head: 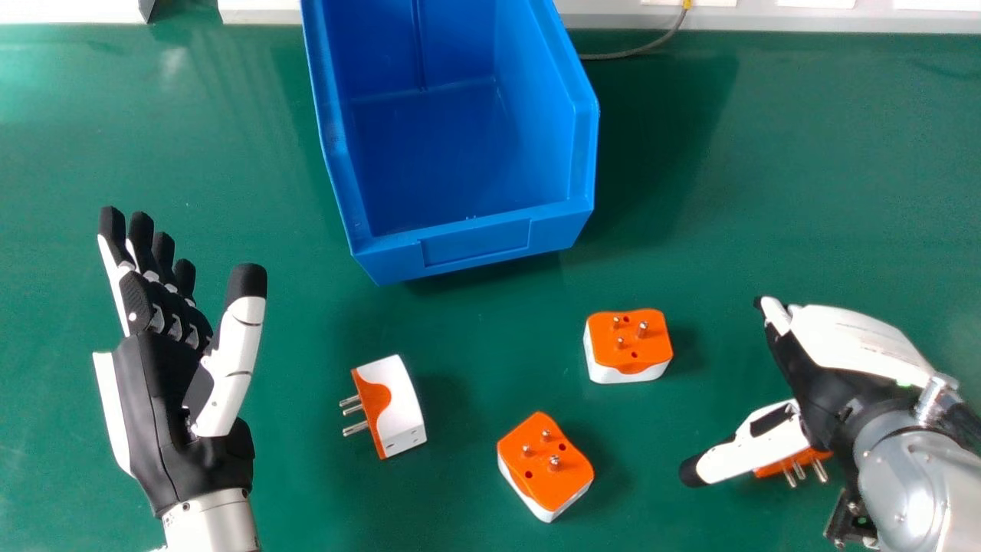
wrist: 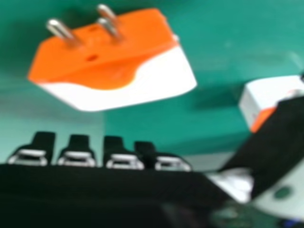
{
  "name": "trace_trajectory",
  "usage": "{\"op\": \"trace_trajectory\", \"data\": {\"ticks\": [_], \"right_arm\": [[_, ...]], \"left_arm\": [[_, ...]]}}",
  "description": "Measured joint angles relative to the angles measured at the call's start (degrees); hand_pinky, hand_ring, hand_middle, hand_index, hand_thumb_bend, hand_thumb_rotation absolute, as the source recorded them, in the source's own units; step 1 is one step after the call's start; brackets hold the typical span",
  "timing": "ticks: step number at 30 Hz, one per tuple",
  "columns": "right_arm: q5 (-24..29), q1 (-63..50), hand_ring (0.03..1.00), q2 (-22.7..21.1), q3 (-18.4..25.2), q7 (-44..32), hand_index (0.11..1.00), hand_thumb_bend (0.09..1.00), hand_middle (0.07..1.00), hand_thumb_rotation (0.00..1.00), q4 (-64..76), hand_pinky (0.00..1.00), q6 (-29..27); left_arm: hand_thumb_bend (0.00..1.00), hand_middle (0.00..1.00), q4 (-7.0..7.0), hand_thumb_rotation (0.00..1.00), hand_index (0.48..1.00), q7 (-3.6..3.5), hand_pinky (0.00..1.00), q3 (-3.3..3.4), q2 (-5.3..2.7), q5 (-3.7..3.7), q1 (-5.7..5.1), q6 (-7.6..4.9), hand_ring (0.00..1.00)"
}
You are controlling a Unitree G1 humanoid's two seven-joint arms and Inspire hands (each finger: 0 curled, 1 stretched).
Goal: Pick all objects and put in blue box
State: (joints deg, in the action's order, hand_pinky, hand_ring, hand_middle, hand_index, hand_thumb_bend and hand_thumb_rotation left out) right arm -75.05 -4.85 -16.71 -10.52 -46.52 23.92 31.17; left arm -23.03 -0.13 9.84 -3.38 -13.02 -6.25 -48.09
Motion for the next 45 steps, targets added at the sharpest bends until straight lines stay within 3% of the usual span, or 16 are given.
{"op": "trace_trajectory", "data": {"ticks": [6, 18, 37, 45], "right_arm": [[0.2, 1.2, 1.000, -0.1, 0.1, -1.2, 0.996, 0.997, 1.000, 0.38, -2.1, 0.92, 1.3], [1.0, 1.7, 1.000, -1.4, 0.4, -1.3, 0.993, 1.000, 1.000, 0.35, -3.9, 0.79, 2.1], [0.7, 2.6, 0.999, -1.5, -0.3, -1.1, 0.984, 1.000, 1.000, 0.34, -5.1, 0.73, 3.2], [0.2, 2.7, 0.927, -2.0, -1.8, -0.5, 0.954, 1.000, 0.957, 0.34, -5.4, 0.65, 2.4]], "left_arm": [[0.67, 1.00, 0.00, 0.40, 1.000, -0.04, 1.00, 0.06, 0.00, -0.54, -0.01, 0.01, 1.00], [0.67, 1.00, 0.00, 0.40, 1.000, -0.02, 1.00, 0.04, 0.00, -0.47, -0.01, 0.01, 1.00], [0.67, 1.00, 0.00, 0.40, 1.000, -0.06, 1.00, 0.02, 0.00, -0.54, 0.01, 0.01, 1.00], [0.67, 1.00, -0.01, 0.40, 1.000, 0.05, 1.00, -0.01, 0.00, -0.48, 0.03, 0.02, 1.00]]}}
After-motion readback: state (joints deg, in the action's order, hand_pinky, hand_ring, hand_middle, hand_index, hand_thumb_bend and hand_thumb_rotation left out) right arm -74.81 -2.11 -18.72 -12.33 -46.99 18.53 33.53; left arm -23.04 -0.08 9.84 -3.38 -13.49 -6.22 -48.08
